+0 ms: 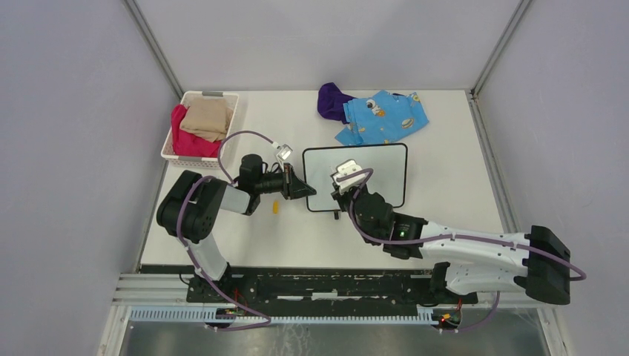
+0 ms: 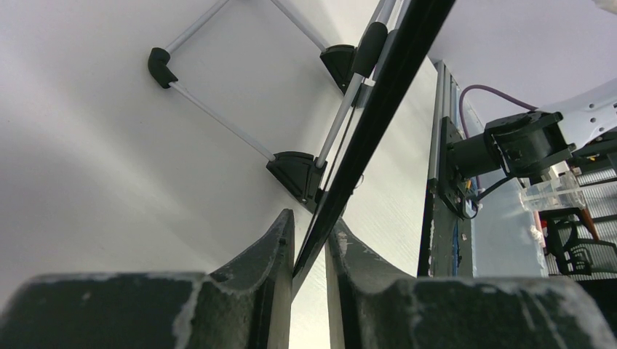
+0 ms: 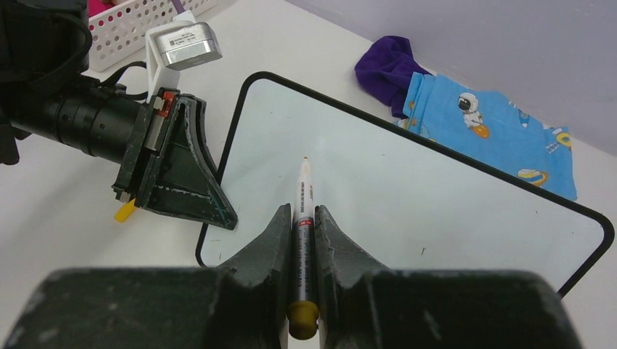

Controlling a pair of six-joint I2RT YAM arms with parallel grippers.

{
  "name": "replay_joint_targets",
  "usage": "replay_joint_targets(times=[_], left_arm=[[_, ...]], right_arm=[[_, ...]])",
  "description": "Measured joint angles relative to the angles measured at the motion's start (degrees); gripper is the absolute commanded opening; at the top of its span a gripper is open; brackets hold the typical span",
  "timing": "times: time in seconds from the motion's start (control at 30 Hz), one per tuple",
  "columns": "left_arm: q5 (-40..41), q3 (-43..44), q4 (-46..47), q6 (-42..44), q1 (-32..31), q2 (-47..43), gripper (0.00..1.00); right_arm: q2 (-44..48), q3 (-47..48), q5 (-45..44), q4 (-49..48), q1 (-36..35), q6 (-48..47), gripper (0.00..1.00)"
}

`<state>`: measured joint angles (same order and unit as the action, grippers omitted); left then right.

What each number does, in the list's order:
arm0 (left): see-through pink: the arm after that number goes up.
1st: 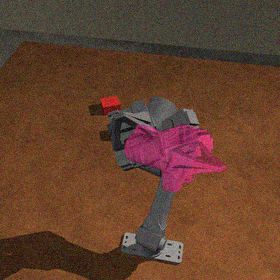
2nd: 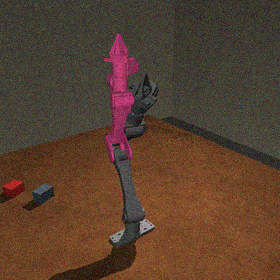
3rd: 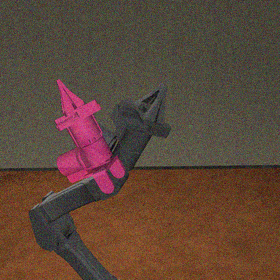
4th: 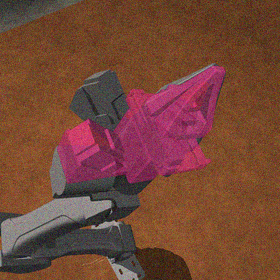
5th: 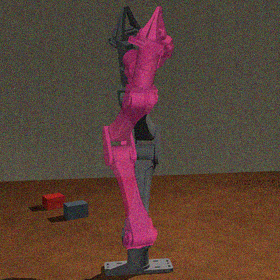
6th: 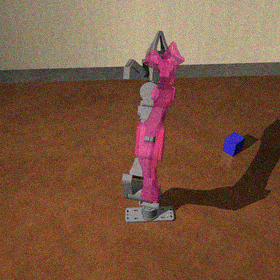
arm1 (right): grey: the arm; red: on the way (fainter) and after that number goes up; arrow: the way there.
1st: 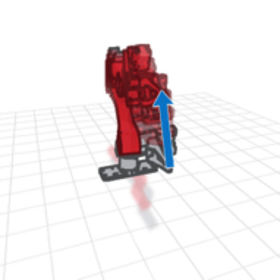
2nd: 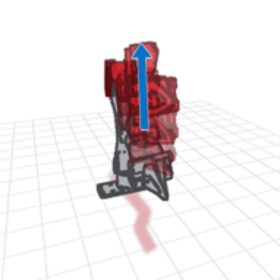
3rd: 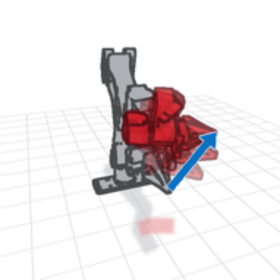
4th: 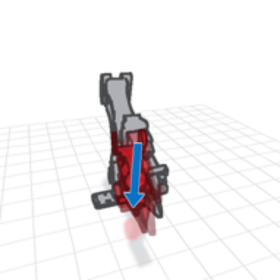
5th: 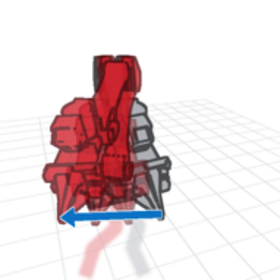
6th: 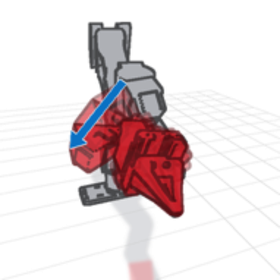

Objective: Write a sentence on the whiteboard

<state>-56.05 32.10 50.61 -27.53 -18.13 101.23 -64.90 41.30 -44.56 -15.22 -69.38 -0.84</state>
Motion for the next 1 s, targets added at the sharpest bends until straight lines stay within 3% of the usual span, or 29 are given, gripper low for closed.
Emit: replay_joint_targets(times=[1.0], left_arm=[[-0.07, 0.52, -0.39, 0.7, -0.26, -0.02, 0.21]], right_arm=[[-7.85, 3.89, -0.72, -1.51, 4.81, 2.08, 0.0]])
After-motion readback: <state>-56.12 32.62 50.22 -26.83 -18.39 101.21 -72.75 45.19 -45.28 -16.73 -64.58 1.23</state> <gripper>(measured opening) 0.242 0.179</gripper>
